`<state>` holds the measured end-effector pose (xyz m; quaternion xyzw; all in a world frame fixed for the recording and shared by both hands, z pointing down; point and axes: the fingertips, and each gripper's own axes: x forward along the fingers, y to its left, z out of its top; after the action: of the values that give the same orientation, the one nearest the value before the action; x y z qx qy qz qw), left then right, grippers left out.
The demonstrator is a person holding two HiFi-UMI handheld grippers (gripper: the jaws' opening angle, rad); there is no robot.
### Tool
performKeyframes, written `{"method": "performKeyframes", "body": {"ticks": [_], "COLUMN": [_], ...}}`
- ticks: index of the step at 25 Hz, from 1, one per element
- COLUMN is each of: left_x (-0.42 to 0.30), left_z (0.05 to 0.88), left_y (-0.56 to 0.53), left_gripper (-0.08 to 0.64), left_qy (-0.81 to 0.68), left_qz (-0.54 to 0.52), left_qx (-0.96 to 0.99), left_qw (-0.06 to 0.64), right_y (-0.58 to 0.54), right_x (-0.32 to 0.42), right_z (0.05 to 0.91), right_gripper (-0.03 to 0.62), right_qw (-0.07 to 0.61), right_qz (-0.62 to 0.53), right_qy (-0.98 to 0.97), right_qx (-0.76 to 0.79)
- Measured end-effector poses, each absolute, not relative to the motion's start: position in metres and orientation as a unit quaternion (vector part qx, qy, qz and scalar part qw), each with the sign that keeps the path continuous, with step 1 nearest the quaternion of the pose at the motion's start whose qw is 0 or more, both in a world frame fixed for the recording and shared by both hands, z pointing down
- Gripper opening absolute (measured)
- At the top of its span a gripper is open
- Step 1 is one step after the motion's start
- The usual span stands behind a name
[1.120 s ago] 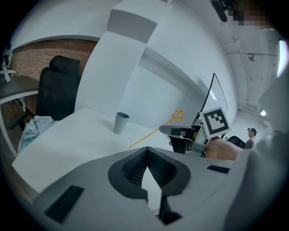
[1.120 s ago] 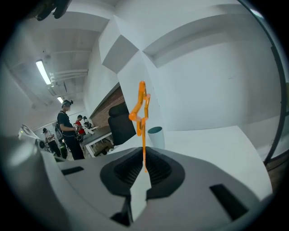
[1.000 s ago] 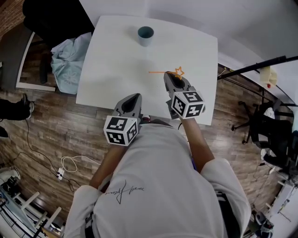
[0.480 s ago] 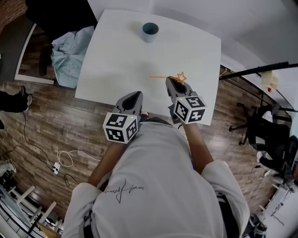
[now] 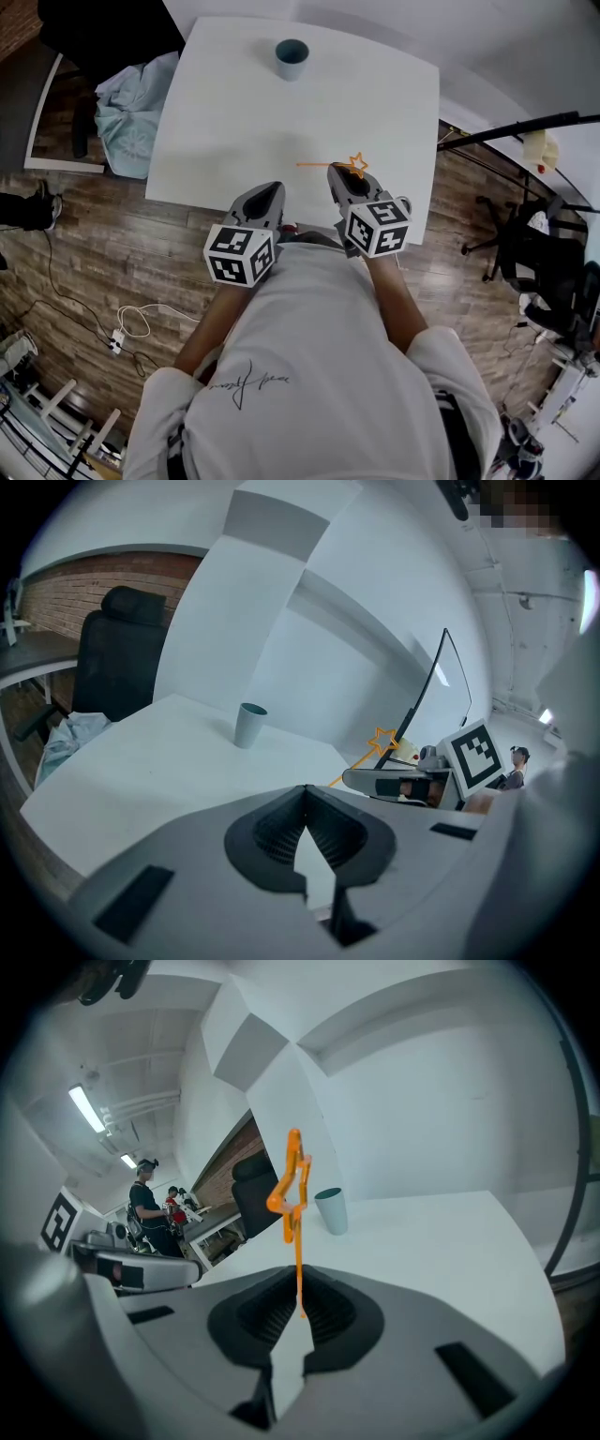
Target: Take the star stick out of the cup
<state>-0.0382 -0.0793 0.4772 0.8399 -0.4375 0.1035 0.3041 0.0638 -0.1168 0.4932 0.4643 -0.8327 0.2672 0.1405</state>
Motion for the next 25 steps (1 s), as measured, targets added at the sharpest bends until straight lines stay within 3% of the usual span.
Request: {"method": "performKeyframes", "body": {"ticks": [25], "left_x": [-0.043], "left_z": [0.472], "left_y": [-0.076], "left_gripper": [0.003], "left_qy": [-0.441], "left_qz": [0.086], "left_qx": [0.839], "left_qw": [0.306], "right_y": [-0.089], "right_x": [0.069], "right_z": [0.489], "right_gripper": [0.021], "right_qw": [0.141], "right_qz": [0.264], "right_qy": [-0.844], "right_qx": [0.445]}}
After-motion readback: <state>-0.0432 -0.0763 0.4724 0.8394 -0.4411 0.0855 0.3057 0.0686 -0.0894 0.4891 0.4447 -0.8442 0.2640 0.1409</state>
